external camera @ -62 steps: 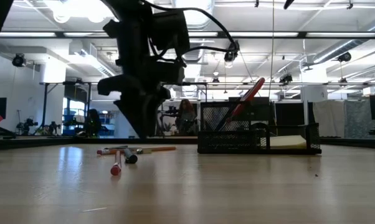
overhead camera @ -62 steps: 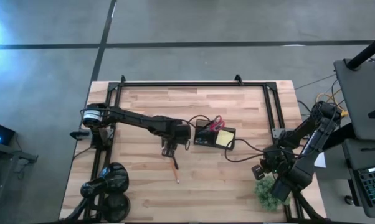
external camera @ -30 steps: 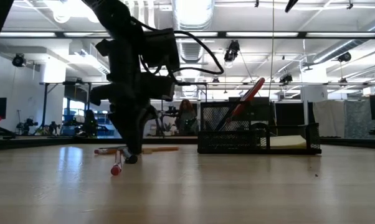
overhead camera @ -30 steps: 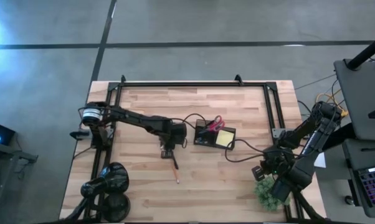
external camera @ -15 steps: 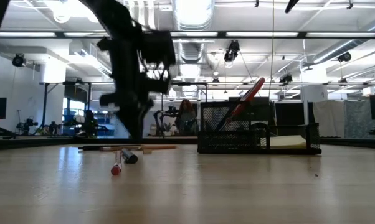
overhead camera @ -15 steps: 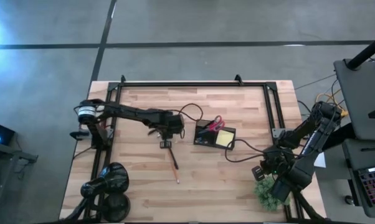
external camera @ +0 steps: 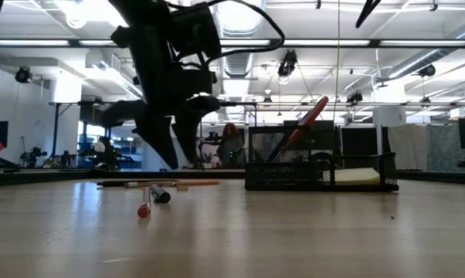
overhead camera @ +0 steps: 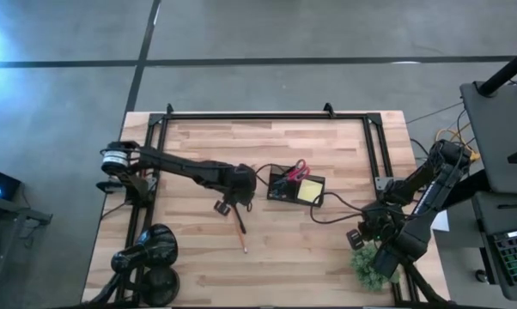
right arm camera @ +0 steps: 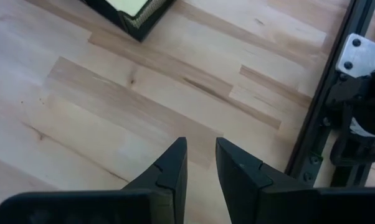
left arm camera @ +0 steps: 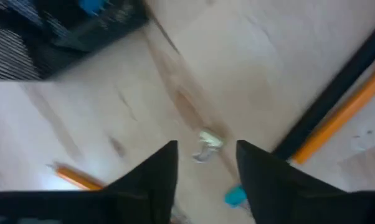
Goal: Pick and place office supplies into organizer
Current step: Put the right yellow binder clip into the desk organizer
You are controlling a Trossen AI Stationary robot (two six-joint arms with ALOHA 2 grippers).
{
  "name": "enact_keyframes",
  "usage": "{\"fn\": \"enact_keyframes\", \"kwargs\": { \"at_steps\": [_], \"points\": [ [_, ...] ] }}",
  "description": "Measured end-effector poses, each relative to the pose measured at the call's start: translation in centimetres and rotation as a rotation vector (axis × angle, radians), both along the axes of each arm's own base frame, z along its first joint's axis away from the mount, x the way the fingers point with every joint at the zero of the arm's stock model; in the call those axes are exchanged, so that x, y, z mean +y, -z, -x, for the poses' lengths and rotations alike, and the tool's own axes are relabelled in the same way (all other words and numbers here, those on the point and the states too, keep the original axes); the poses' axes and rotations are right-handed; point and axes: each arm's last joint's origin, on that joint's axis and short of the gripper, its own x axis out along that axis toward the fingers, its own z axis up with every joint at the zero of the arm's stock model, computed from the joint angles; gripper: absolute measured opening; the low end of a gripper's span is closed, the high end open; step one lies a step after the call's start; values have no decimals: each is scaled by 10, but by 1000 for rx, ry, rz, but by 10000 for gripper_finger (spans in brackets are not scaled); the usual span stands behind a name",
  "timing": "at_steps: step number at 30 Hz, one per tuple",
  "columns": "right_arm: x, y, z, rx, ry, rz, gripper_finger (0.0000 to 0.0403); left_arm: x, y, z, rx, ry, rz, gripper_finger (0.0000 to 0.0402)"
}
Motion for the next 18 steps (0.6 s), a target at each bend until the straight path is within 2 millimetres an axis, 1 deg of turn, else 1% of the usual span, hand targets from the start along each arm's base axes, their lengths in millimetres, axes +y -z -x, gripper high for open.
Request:
{"fn": "enact_keyframes", "kwargs": {
  "at_steps": [3, 6, 9, 12, 17, 18],
  "points": [
    [0, 1, 0, 1, 4, -8, 77, 1, 1, 1, 10, 56, -21, 181],
    [0, 1, 0, 1, 4, -9, 77, 5, 1, 0, 8, 60, -16, 188],
    [1, 1, 0, 0, 4, -10, 77, 9, 1, 0, 6, 87, -10, 182],
    [1, 1, 0, -2, 4, -13, 77, 8, 6, -4, -6, 129, -21, 171],
    [2, 1, -1, -7, 4, -21, 77, 8, 26, -8, 56, 132, 3, 157],
    [2, 1, -1, -10, 4, -26, 77, 8, 26, -9, 59, 132, 3, 156]
  ]
}}
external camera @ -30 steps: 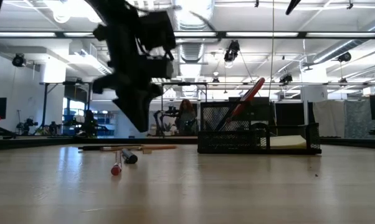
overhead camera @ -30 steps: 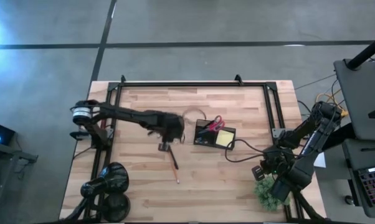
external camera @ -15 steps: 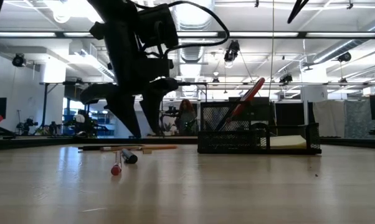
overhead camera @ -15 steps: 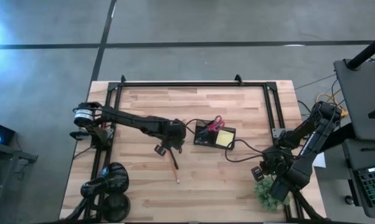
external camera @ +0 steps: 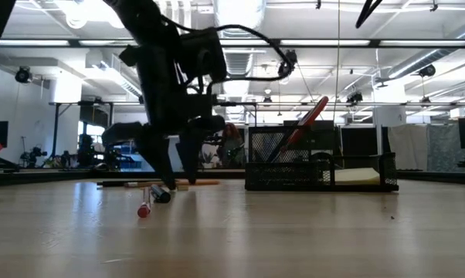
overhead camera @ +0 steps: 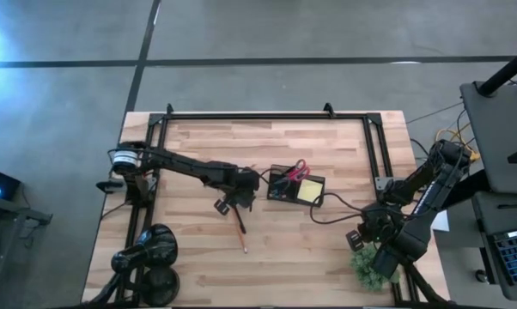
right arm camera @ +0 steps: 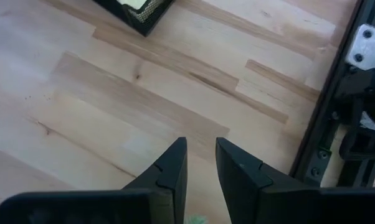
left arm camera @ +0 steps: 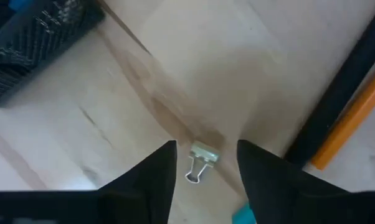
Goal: Pick and place office supplies into organizer
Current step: Put the right yellow binder clip into the desk organizer
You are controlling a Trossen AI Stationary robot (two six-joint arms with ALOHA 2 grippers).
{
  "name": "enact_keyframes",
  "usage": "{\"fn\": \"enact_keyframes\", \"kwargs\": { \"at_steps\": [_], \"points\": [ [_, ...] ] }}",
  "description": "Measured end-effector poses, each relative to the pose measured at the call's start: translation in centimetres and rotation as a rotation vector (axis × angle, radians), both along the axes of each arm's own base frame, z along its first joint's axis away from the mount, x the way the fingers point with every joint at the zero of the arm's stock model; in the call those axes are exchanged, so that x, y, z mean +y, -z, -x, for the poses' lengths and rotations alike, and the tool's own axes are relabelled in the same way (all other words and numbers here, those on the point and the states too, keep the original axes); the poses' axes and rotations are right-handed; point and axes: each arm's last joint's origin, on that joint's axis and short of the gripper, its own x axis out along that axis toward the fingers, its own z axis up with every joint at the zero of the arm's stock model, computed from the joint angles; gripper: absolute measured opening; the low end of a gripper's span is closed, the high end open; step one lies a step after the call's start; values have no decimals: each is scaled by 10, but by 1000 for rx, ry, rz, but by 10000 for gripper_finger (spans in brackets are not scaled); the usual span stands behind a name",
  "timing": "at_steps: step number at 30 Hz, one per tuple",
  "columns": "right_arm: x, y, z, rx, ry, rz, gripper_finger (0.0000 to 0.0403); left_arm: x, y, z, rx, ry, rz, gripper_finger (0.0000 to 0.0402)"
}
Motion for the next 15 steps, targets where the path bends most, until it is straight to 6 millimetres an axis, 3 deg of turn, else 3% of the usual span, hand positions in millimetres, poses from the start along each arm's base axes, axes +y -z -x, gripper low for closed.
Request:
{"fn": "enact_keyframes", "kwargs": {
  "at_steps": [10, 15],
  "points": [
    [1, 1, 0, 12, 4, -15, 77, 3, 0, 1, 19, 39, -2, 151],
    [1, 1, 0, 13, 4, -14, 77, 3, 2, 3, 42, 47, 17, 111]
  ]
}}
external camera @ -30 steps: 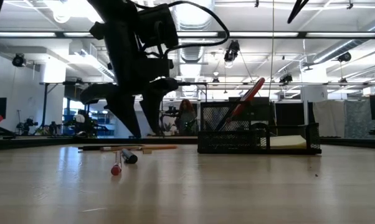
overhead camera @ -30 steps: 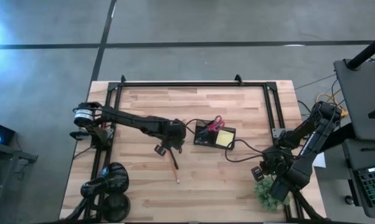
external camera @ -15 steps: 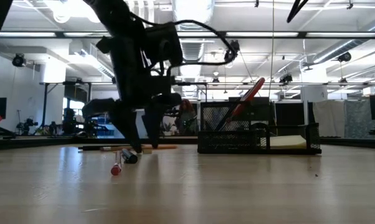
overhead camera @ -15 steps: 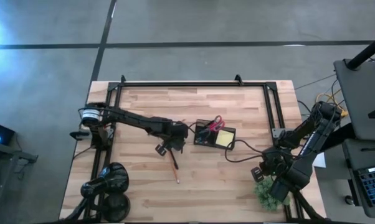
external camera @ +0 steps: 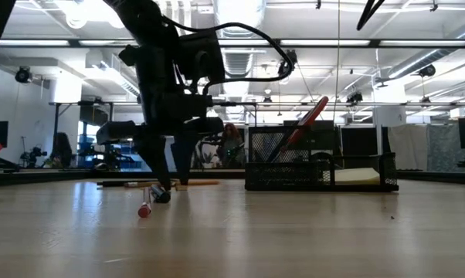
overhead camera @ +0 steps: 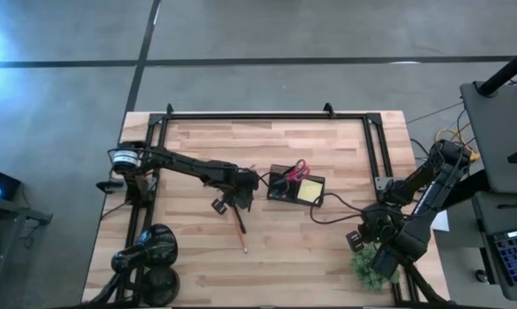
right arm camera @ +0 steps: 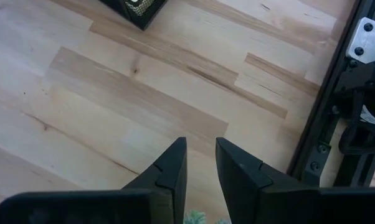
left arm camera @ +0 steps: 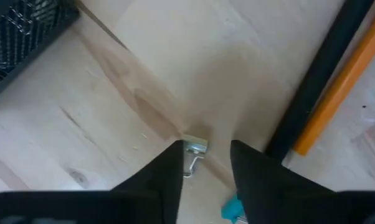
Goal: Pick and place office supplies into organizer
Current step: Put the right yellow binder clip into the desk organizer
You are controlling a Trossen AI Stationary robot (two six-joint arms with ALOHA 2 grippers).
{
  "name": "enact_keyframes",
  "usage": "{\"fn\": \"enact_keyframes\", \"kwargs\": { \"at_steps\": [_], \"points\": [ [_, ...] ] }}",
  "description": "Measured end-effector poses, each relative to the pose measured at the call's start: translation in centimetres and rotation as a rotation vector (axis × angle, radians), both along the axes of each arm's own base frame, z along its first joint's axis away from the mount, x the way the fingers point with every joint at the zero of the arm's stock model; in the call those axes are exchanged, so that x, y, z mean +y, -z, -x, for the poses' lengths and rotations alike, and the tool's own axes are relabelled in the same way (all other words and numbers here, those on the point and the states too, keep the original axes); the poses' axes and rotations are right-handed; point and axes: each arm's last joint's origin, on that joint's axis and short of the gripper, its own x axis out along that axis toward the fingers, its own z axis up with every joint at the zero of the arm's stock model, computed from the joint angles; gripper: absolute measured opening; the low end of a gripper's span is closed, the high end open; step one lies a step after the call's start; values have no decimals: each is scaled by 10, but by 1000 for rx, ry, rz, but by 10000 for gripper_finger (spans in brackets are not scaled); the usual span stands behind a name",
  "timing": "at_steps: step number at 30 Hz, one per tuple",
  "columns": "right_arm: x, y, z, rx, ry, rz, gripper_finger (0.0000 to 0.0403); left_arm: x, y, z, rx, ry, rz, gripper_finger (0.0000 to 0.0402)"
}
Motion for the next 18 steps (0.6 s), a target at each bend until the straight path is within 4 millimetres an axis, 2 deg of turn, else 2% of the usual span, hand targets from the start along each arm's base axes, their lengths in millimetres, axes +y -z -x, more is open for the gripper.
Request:
{"fn": "enact_keyframes", "kwargs": {
  "at_steps": [3, 7, 18],
  "points": [
    [0, 0, 0, 3, -4, 2, 77, 0, 0, -2, -19, 1, 1, 83],
    [0, 0, 0, 3, -5, 3, 77, 0, 2, -5, -35, 0, 0, 64],
    [0, 0, 0, 5, -6, 4, 77, -1, -1, -8, -30, -21, 14, 65]
  ]
}}
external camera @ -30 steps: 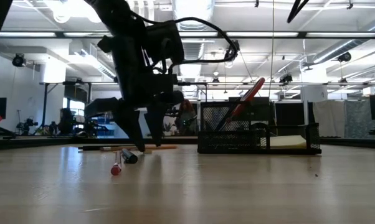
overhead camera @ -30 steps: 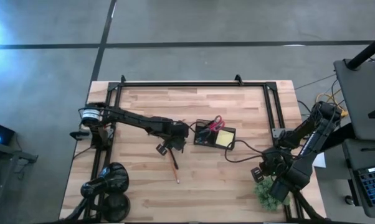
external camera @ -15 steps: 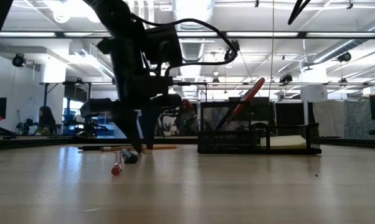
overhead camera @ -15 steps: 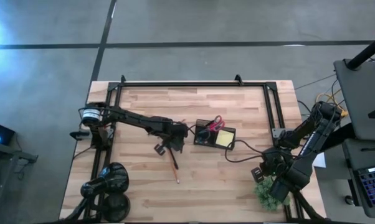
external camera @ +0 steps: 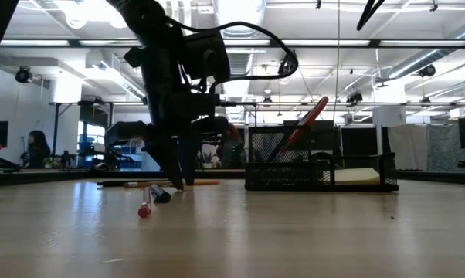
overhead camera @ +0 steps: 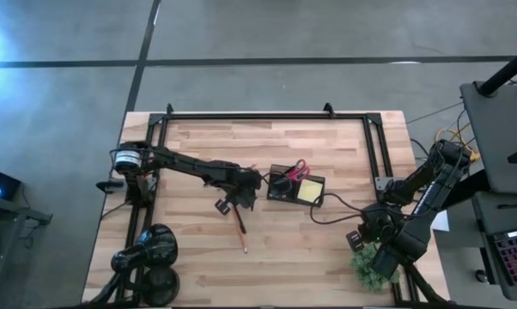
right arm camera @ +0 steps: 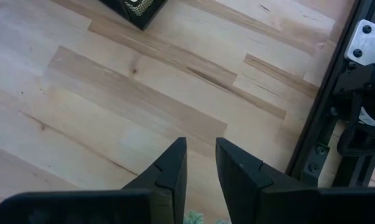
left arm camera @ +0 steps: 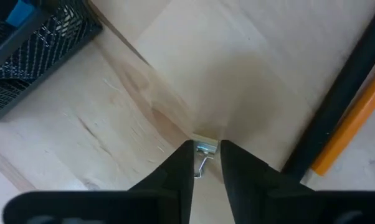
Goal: Pick and place office supplies into organizer
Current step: Put the right yellow binder clip into the desk organizer
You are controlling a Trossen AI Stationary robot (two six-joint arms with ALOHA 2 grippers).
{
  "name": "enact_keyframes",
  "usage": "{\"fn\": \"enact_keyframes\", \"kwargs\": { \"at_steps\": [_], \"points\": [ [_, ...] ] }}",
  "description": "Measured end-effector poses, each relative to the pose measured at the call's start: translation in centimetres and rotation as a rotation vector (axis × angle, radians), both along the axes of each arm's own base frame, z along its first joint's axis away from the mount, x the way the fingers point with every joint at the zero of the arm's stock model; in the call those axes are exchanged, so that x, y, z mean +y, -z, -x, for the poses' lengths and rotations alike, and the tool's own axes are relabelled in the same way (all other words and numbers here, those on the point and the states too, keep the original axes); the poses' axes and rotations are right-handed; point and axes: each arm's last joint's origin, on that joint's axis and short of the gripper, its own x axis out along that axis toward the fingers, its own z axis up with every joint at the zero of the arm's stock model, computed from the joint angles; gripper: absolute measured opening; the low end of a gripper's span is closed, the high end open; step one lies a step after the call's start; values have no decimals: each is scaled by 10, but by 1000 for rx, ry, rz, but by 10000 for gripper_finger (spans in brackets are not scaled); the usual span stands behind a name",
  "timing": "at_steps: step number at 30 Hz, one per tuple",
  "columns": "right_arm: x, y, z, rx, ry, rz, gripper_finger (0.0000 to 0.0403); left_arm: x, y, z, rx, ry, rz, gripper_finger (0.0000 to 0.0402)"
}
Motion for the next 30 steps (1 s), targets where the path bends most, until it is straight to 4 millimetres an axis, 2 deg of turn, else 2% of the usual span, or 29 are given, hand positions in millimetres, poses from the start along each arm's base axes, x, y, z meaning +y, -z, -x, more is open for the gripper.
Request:
{"fn": "enact_keyframes", "kwargs": {
  "at_steps": [10, 22, 25, 30],
  "points": [
    [0, 1, 0, 2, 0, 3, 77, -2, -6, -2, 8, 0, 7, 111],
    [0, 1, 0, -1, 6, 1, 77, -2, 2, -6, 28, 3, 25, 114],
    [0, 1, 0, 0, 7, 0, 77, -3, 2, -6, 29, 3, 25, 104],
    [0, 1, 0, 1, 7, 0, 77, -3, 2, -5, 36, 4, 25, 60]
  ]
}}
